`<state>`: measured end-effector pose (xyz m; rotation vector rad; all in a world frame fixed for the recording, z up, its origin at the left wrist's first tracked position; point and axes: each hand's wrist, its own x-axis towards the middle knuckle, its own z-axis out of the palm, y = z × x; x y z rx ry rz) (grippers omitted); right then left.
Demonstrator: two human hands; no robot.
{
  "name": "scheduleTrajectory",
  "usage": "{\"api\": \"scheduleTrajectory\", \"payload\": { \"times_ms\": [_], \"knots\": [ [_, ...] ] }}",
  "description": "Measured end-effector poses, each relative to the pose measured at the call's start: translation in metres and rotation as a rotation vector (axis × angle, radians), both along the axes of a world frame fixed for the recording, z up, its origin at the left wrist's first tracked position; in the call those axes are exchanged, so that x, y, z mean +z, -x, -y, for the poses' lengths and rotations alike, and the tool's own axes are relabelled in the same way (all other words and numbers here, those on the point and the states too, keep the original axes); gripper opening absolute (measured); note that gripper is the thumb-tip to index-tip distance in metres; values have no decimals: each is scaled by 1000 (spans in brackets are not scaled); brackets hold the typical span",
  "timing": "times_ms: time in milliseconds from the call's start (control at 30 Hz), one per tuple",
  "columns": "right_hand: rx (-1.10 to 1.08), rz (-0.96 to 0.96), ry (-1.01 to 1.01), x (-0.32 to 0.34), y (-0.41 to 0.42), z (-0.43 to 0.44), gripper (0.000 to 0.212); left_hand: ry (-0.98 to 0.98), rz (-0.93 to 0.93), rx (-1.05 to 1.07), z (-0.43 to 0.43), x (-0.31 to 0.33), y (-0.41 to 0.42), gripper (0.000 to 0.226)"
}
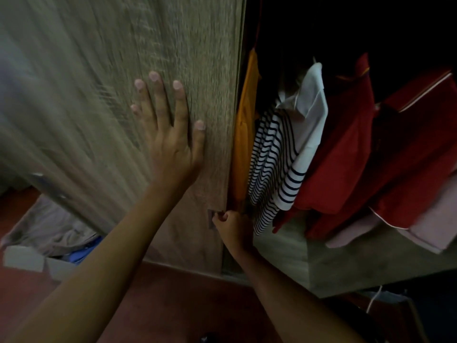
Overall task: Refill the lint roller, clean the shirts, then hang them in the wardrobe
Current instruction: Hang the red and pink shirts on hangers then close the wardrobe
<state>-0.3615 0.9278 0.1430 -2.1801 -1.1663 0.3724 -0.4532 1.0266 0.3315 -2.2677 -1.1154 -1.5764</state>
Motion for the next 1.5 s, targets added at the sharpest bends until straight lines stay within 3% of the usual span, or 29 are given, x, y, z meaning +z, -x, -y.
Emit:
{"api": "scheduleTrajectory", "payload": {
  "times_ms": [167,500,733,1133,1300,1500],
  "knots": [
    [-13,-111,11,0,-11,12,33,-1,-29,29,14,4,-9,62],
    [-67,-73,-5,-2,-85,70,33,1,-77,46,57,2,-63,78],
    [-179,-58,-20,-15,-166,129,32,-72,-139,21,101,-5,-132,78],
    [-360,-22,-89,-25,-300,231,37,-165,-62,-68,185,-23,-284,81],
    [-491,-57,-83,-29,-336,257,34,-180,-37,-85,210,-25,-322,80],
    [-493,-85,-34,-29,-354,275,34,-167,-41,-115,230,-23,-349,80]
  ]
}}
